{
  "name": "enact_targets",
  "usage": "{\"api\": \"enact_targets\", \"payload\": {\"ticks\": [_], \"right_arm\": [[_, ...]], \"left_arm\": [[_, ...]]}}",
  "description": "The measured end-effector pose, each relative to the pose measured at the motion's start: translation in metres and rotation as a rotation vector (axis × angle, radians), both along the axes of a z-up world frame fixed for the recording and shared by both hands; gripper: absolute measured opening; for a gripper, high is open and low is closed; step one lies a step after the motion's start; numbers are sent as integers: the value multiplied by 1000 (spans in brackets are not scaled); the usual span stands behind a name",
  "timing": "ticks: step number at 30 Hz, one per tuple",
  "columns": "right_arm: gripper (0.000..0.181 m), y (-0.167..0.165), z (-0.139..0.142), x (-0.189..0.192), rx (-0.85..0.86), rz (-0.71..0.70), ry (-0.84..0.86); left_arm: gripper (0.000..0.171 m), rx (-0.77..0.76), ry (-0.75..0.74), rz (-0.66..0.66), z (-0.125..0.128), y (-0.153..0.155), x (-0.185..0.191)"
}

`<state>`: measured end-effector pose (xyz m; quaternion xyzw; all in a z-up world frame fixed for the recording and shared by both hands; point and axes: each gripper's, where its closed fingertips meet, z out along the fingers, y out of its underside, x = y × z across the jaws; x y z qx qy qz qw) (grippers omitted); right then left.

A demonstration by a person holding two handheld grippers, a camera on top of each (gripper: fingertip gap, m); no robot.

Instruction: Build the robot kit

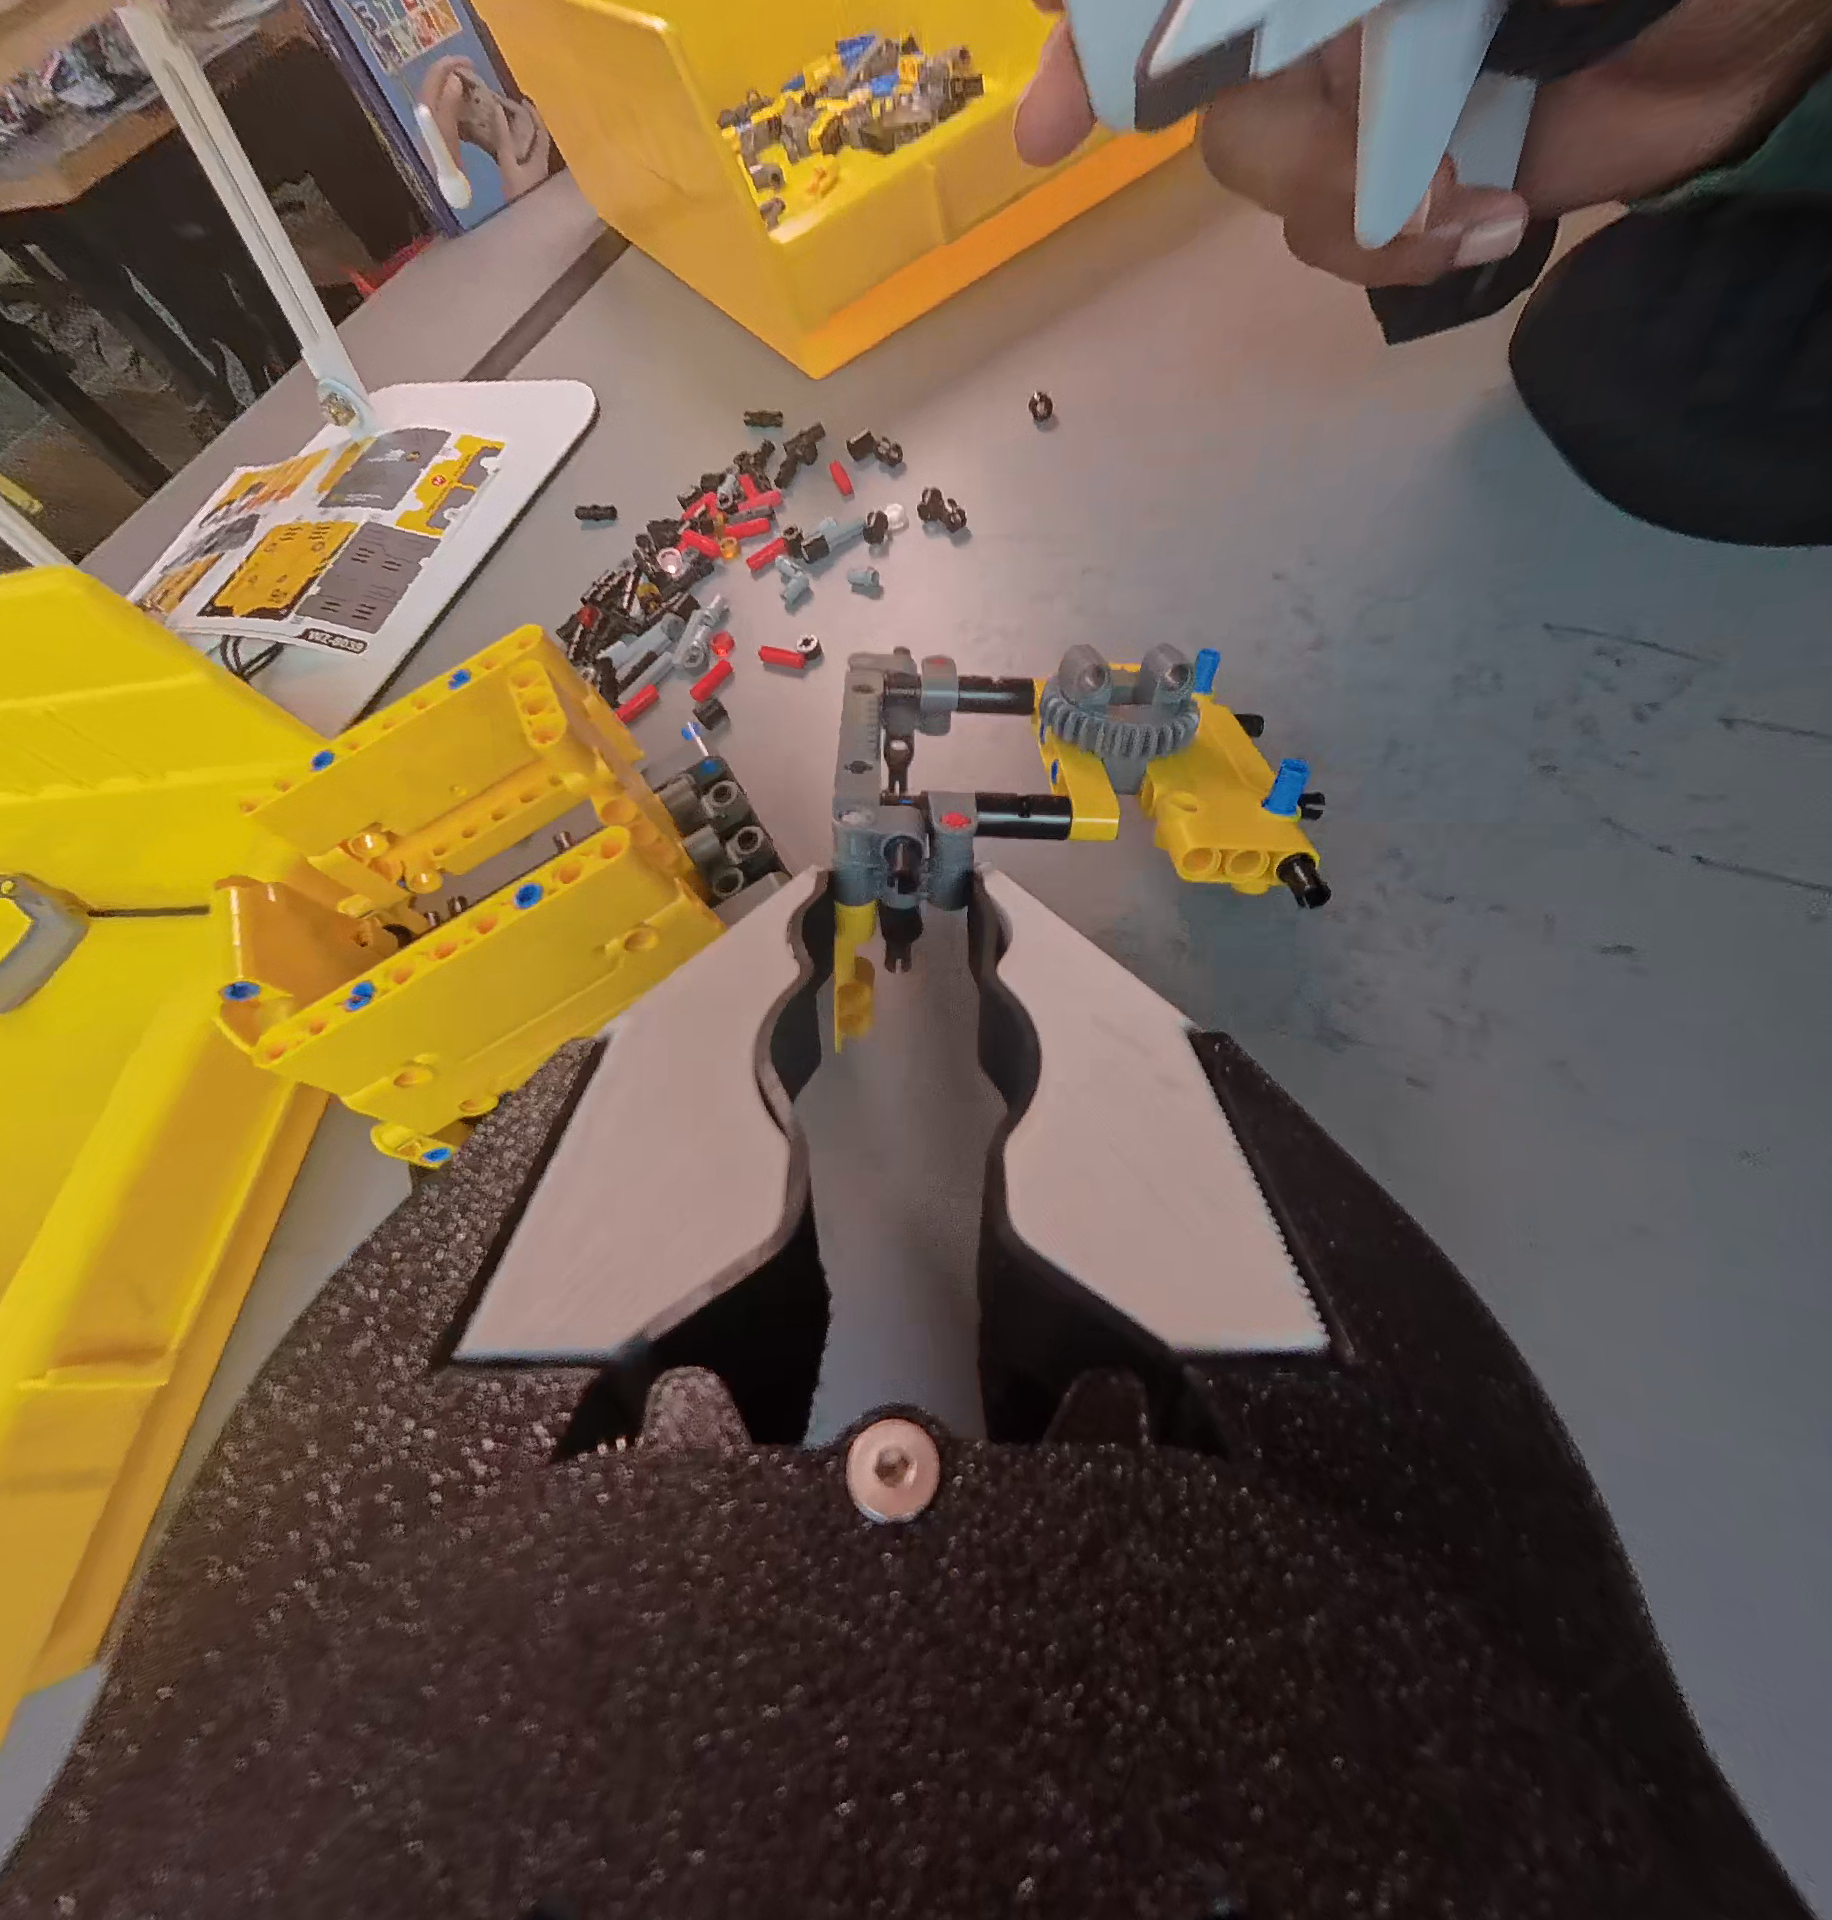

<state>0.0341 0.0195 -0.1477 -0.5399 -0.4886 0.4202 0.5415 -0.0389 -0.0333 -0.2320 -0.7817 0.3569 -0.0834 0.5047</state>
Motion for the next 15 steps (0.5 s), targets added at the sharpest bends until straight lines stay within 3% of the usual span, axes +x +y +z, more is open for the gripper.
{"api": "enact_targets", "payload": {"ticks": [8, 15], "right_arm": [[70, 11, -14, -4, -76, -14, -7], [75, 16, -36, -31, -102, 22, -139]], "left_arm": [[23, 93, -271, -55, 56, -15, 1], [23, 204, -595, 19, 113, -20, -40]]}}
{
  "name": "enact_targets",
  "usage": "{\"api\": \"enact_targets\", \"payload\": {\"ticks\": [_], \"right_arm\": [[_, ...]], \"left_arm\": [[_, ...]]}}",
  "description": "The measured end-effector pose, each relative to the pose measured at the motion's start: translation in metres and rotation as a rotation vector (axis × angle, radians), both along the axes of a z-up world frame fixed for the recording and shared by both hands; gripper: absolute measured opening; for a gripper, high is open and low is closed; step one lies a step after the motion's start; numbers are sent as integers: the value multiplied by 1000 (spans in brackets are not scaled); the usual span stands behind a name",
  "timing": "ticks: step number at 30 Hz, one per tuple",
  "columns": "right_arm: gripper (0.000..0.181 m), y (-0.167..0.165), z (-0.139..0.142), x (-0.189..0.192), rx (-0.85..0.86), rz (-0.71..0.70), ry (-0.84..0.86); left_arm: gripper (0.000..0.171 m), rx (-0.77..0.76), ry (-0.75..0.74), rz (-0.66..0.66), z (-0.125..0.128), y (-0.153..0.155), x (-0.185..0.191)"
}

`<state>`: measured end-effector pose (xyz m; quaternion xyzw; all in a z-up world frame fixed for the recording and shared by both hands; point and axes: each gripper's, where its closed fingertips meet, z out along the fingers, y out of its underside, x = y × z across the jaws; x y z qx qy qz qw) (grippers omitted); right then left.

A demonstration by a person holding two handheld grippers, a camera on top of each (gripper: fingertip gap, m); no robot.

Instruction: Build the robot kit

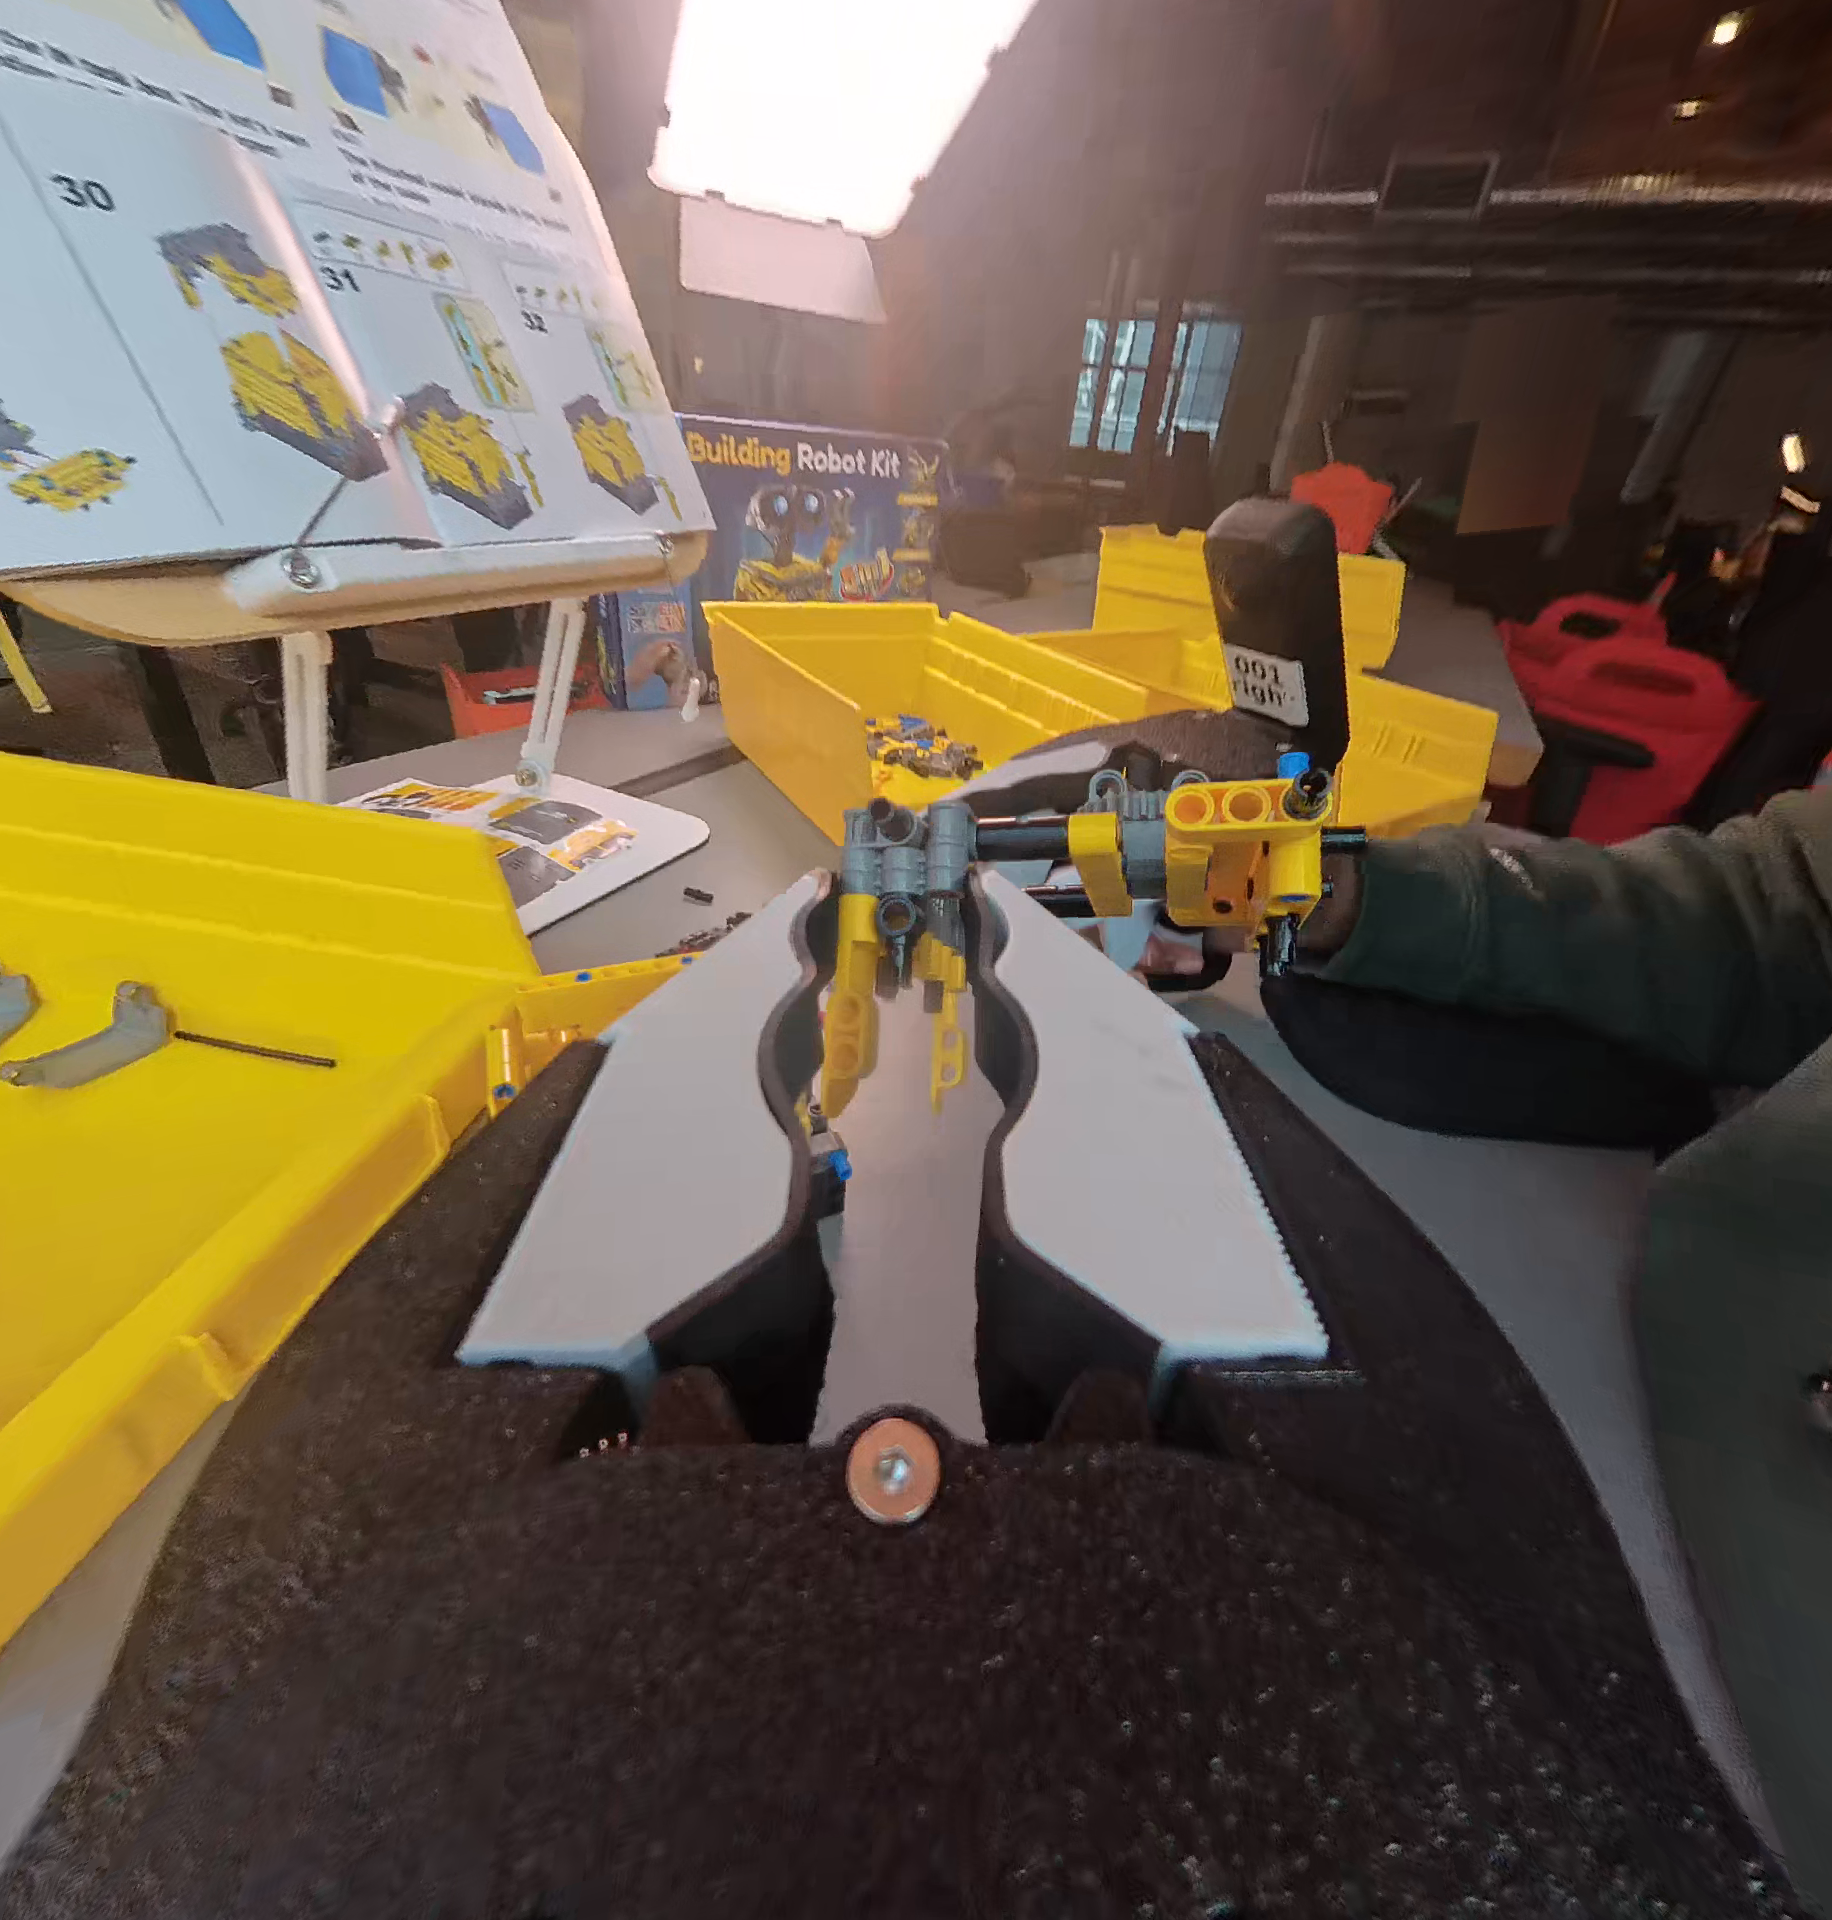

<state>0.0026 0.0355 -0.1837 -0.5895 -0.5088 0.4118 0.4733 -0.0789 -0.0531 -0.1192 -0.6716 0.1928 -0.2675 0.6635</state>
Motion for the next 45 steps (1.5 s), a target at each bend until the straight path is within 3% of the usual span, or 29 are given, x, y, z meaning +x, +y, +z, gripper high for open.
{"api": "enact_targets", "payload": {"ticks": [3, 8, 9, 11, 17, 23, 31, 36, 40, 43, 45], "right_arm": [[90, -7, -22, -30, -21, 64, -147], [112, -13, -55, -85, 13, 93, -358], [110, -12, -62, -92, 16, 91, -393], [90, -9, -73, -96, 45, 84, -447], [84, -23, -74, -57, -14, 5, -478], [88, -67, -75, -5, -11, -93, -492], [94, -74, -41, 7, -31, 28, -407], [84, -73, 5, 18, 51, 129, -308], [80, -73, 34, 4, 106, 233, -176], [71, -60, 56, -15, 118, 185, -44], [68, -50, 71, -25, 228, 116, 1]], "left_arm": [[23, -12, -110, 35, 6, 3, -18], [23, -26, -140, 86, 3, 8, -33], [23, -28, -139, 90, 2, 9, -33], [23, -32, -135, 91, 0, 9, -33], [23, -43, -132, 93, -4, 12, -32], [23, -84, -120, 98, -18, 19, -30], [23, -80, -112, 105, -21, 21, -27], [23, -73, -137, 103, -17, 21, -29], [23, -43, -199, 71, -2, 28, -22], [23, -39, -307, 69, 17, 38, -20], [23, -52, -330, 80, 22, 47, -17]]}}
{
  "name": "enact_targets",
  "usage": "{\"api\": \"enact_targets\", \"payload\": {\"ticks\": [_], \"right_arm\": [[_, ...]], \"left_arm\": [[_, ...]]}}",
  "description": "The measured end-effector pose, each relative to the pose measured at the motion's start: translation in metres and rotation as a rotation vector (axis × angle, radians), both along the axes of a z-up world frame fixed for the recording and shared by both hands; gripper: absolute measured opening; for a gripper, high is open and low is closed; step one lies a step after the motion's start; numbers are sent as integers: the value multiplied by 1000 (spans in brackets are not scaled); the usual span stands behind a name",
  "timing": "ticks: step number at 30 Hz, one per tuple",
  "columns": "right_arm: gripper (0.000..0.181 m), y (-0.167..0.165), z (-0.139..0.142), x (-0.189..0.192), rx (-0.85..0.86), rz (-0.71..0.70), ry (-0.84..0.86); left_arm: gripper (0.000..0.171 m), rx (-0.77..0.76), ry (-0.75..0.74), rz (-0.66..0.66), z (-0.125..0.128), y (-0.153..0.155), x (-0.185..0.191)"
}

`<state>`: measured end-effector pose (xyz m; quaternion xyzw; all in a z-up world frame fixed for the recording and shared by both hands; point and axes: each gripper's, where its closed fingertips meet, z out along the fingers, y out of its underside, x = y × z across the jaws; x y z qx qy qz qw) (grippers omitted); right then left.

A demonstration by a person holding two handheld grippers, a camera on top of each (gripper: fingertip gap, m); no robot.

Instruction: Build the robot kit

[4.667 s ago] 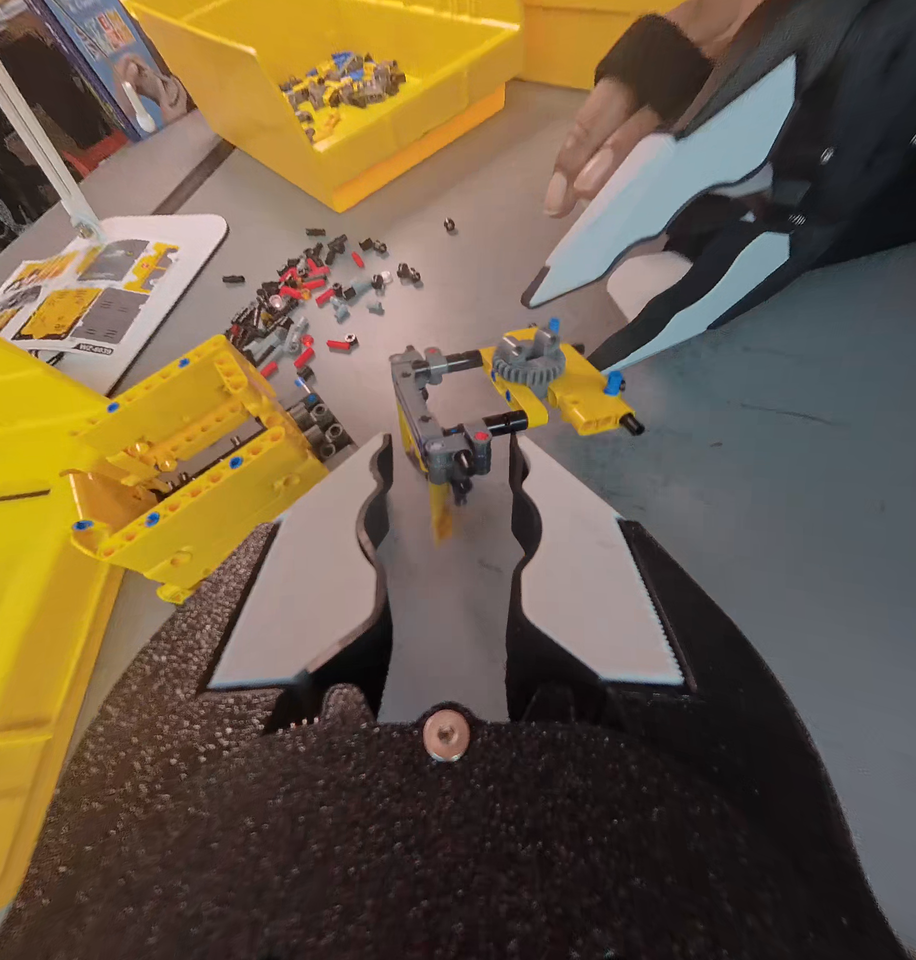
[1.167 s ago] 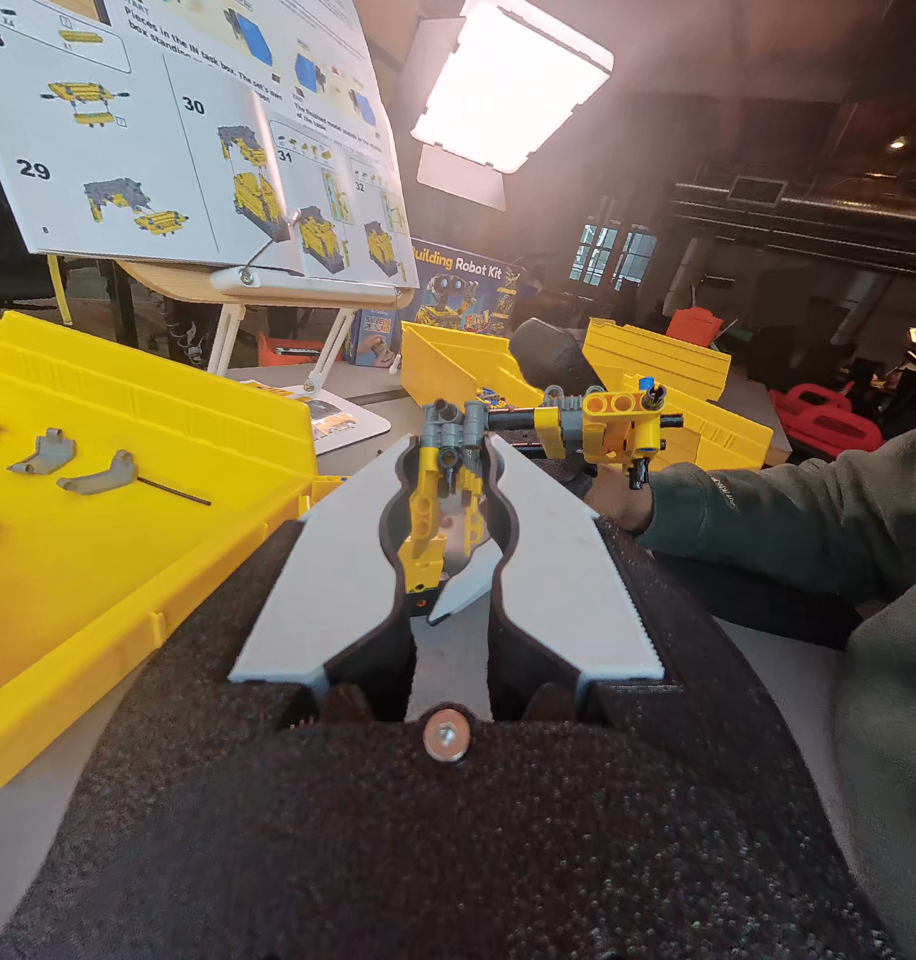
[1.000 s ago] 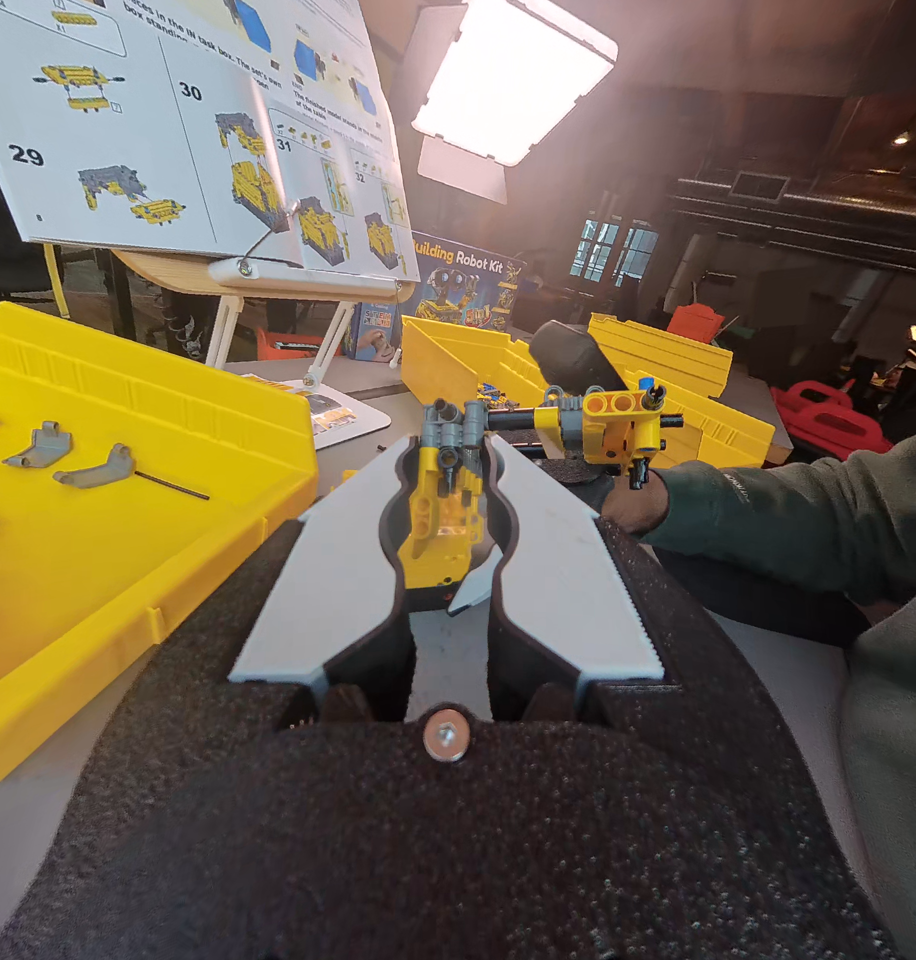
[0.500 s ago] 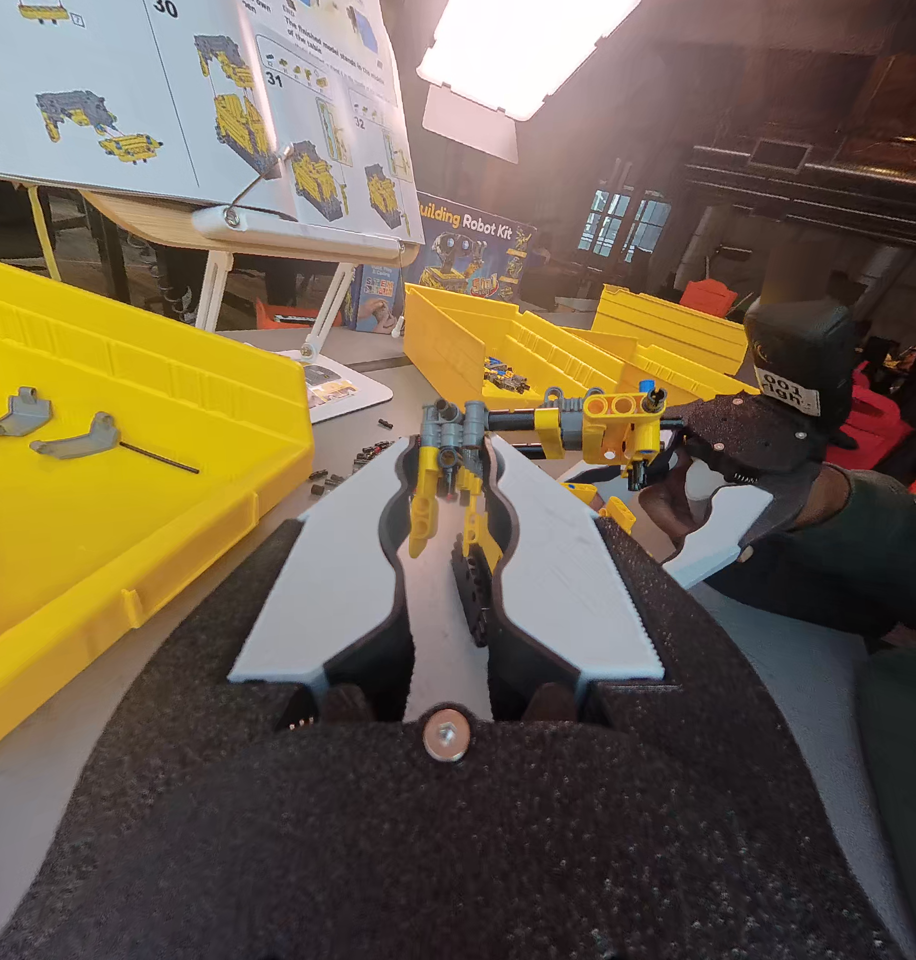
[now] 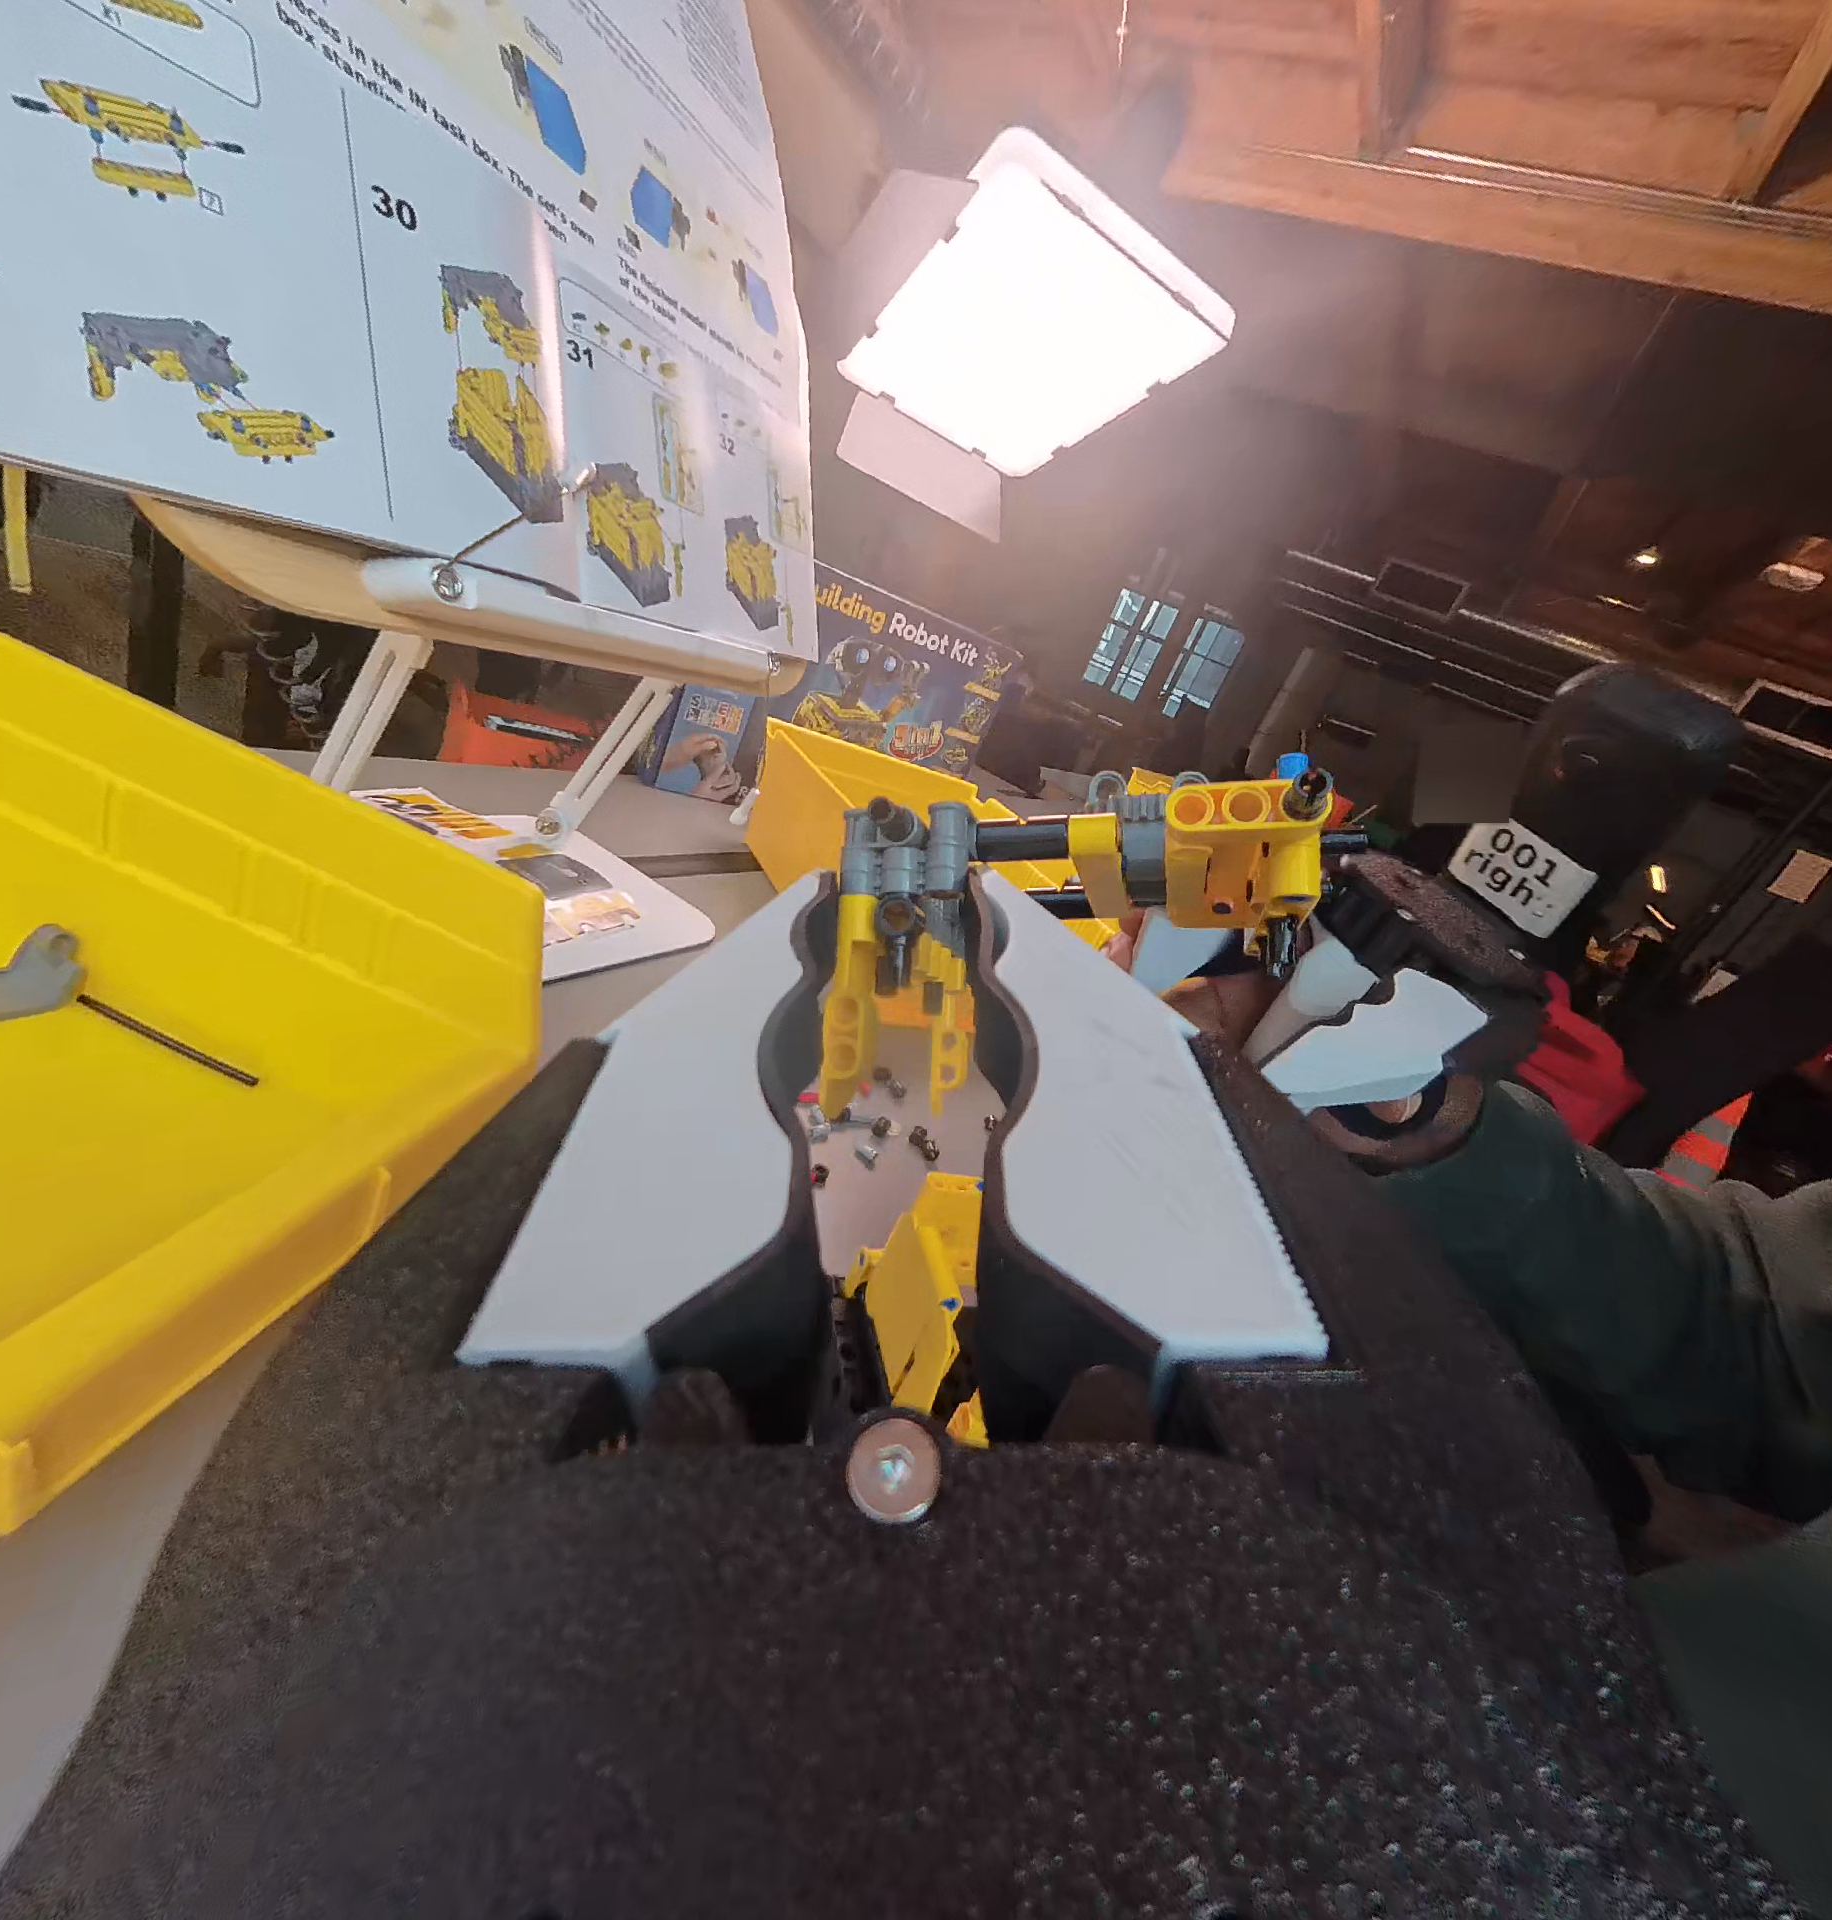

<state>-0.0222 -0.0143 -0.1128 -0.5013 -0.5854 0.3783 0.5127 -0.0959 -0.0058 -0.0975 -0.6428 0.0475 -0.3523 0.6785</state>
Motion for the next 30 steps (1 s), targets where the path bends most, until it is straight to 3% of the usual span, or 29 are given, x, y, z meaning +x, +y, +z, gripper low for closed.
{"api": "enact_targets", "payload": {"ticks": [4, 6, 9, 13, 18, 22, 26, 30], "right_arm": [[63, 1, 8, -9, 290, -57, -48], [49, -1, 3, -12, 393, -68, -85], [30, 5, -12, -15, 484, -115, -151], [20, 17, -14, -11, 554, -150, -152], [19, 16, -7, -7, 461, -56, -64], [19, 11, -5, -5, 502, -16, -37], [19, 7, -6, -3, 543, 34, -40], [19, 8, -5, -2, 622, 49, -57]], "left_arm": [[23, -45, 67, 14, -11, 12, 9], [23, -64, 98, 5, -20, 13, 15], [23, -87, 123, -16, -30, 12, 22], [23, -83, 209, -80, -38, 3, 28], [29, -67, 88, -273, -25, -15, 34], [33, -107, -63, -406, -19, -24, 34], [32, -138, -177, -455, -18, -24, 26], [31, -167, -156, -442, -26, -20, 25]]}}
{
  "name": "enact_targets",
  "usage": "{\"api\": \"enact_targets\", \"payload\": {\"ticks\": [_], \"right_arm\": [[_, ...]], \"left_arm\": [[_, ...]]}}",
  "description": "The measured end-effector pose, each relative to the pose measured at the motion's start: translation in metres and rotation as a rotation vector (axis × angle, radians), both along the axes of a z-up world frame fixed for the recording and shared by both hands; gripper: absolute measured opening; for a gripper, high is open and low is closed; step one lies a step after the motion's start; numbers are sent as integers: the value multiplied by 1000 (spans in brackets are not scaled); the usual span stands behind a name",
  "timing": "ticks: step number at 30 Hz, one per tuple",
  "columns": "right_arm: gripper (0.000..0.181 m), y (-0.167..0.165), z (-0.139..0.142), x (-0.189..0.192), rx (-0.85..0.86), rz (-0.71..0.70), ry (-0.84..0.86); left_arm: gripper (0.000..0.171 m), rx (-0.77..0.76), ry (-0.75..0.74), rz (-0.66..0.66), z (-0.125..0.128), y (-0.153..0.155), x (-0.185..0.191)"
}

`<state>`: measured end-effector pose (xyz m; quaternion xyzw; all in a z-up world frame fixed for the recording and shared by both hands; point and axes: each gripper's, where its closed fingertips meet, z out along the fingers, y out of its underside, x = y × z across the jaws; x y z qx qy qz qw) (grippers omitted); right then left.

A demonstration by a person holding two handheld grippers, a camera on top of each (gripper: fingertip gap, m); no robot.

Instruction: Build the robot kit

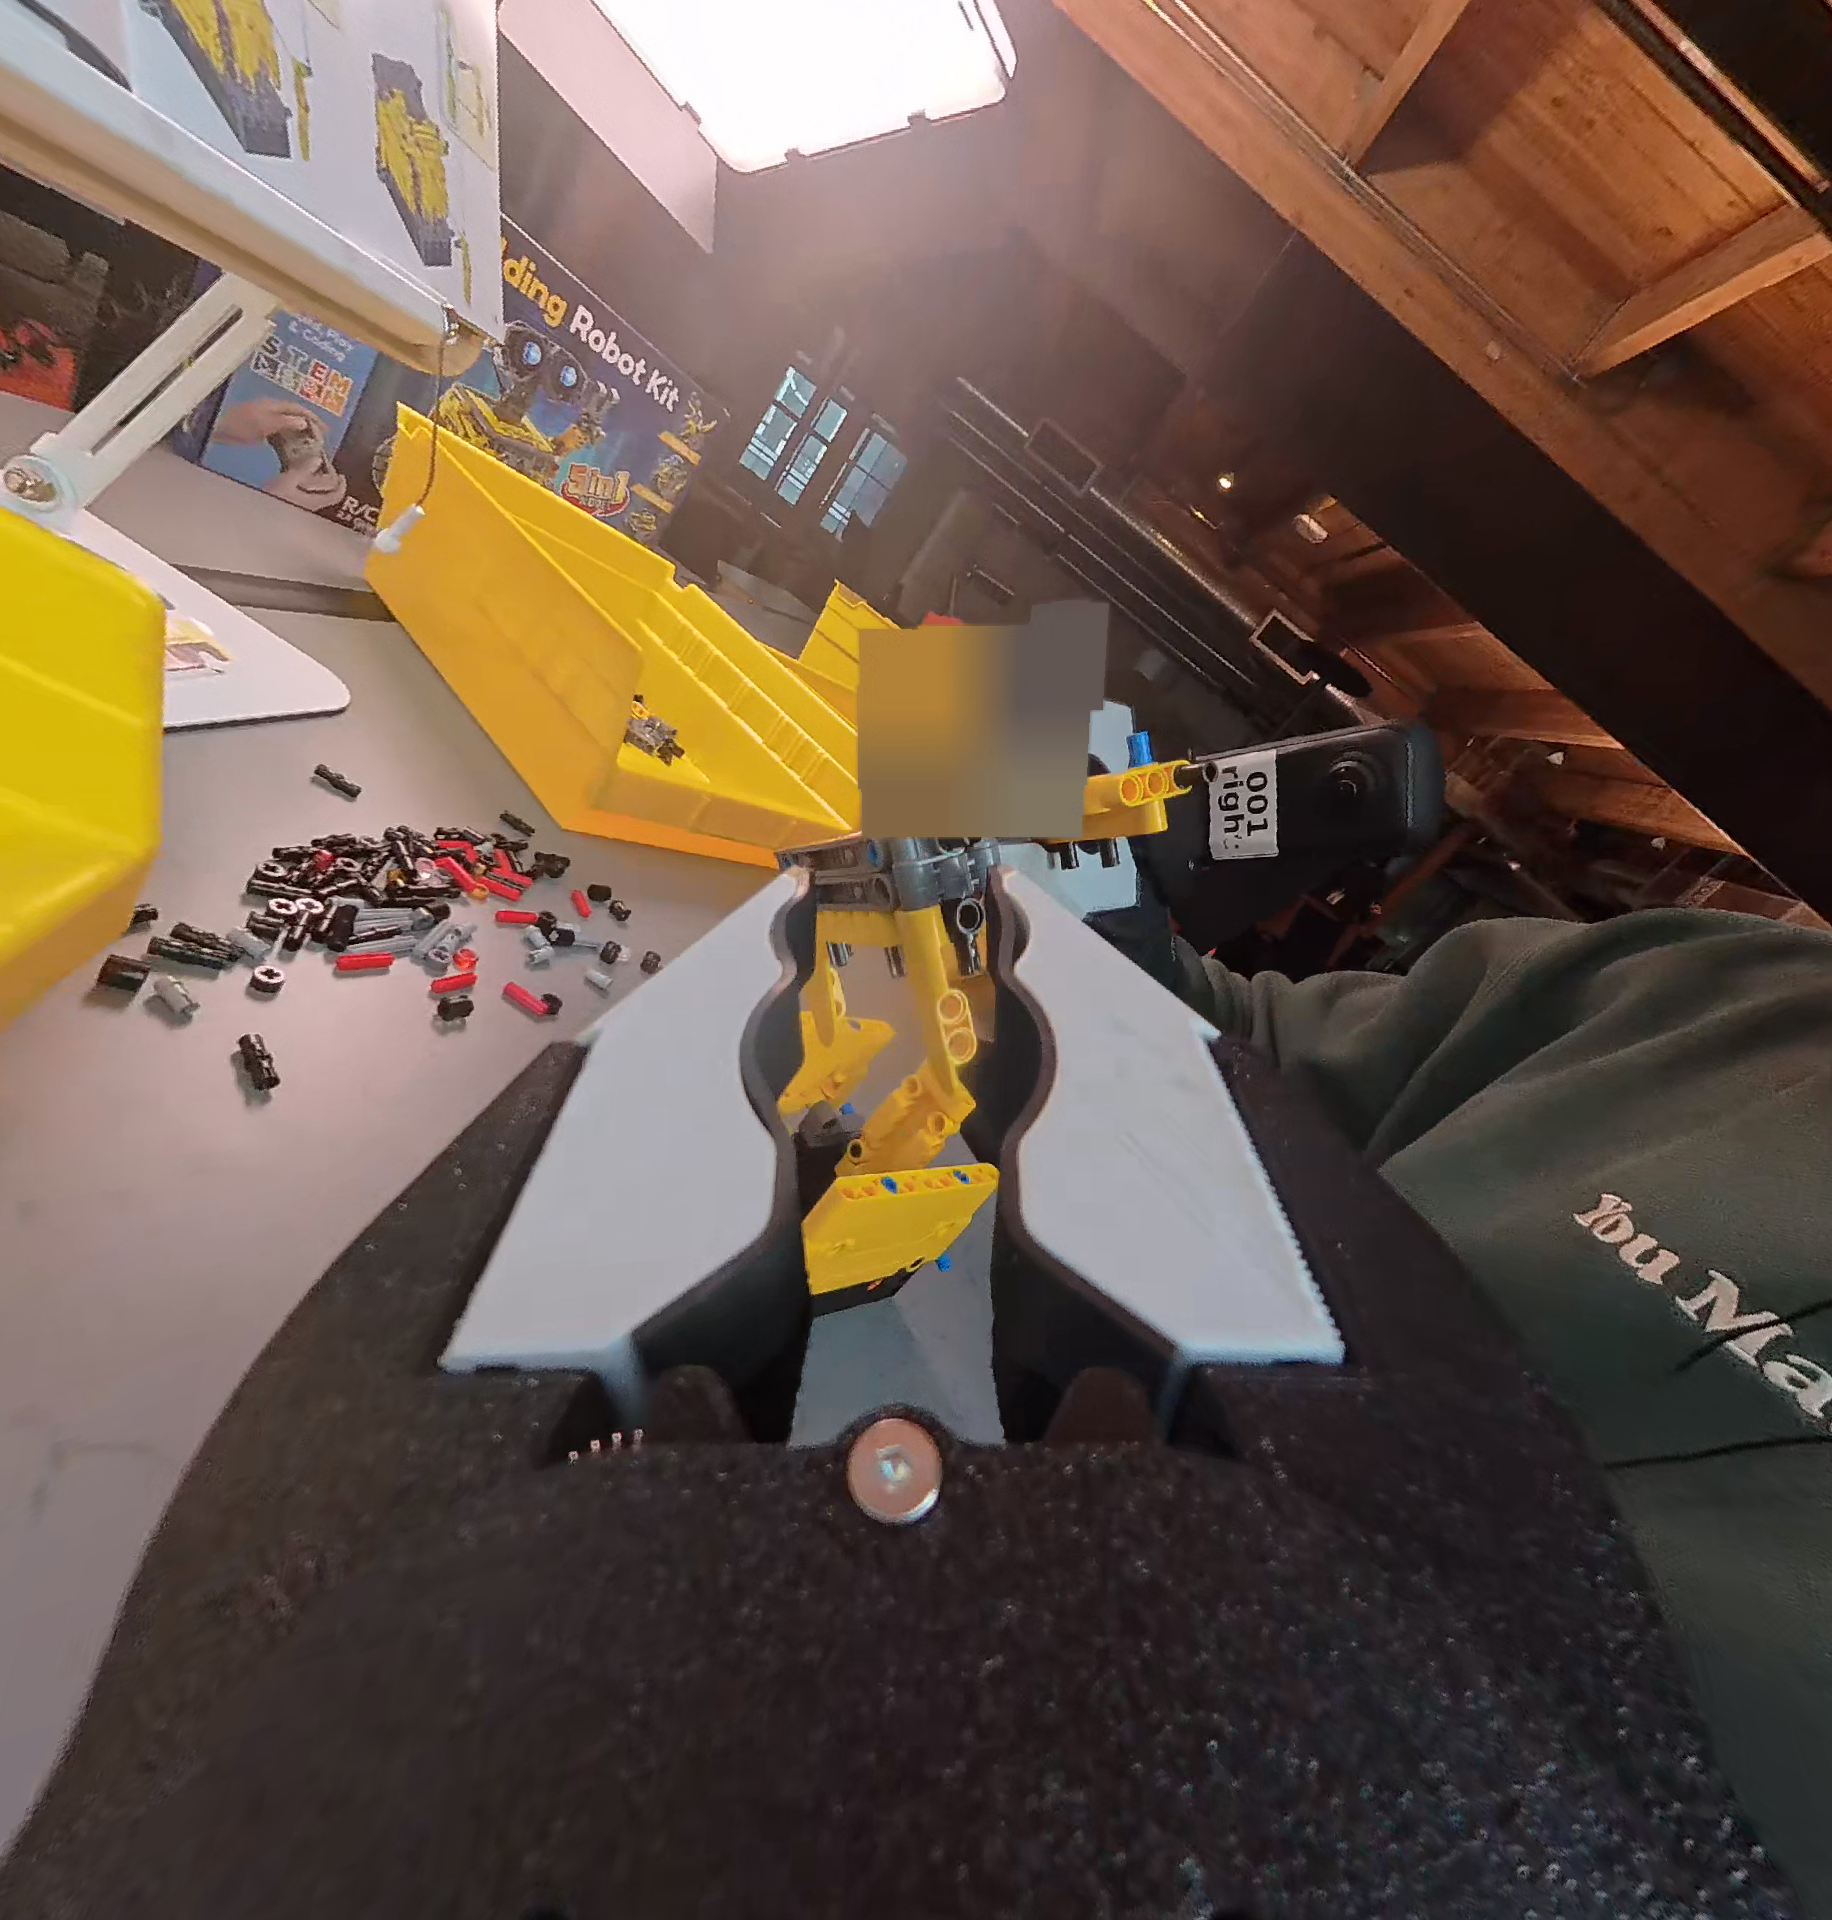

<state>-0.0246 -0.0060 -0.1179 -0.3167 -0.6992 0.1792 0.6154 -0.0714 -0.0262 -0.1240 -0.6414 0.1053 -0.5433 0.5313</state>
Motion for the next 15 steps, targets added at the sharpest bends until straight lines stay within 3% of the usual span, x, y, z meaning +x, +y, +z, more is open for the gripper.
{"api": "enact_targets", "payload": {"ticks": [10, 15], "right_arm": [[18, -3, -3, 3, 193, 14, -19], [18, -5, -3, 5, 207, 22, 9]], "left_arm": [[24, -4, 76, -12, -12, 0, 9], [22, 13, 94, -23, -11, -3, 11]]}}
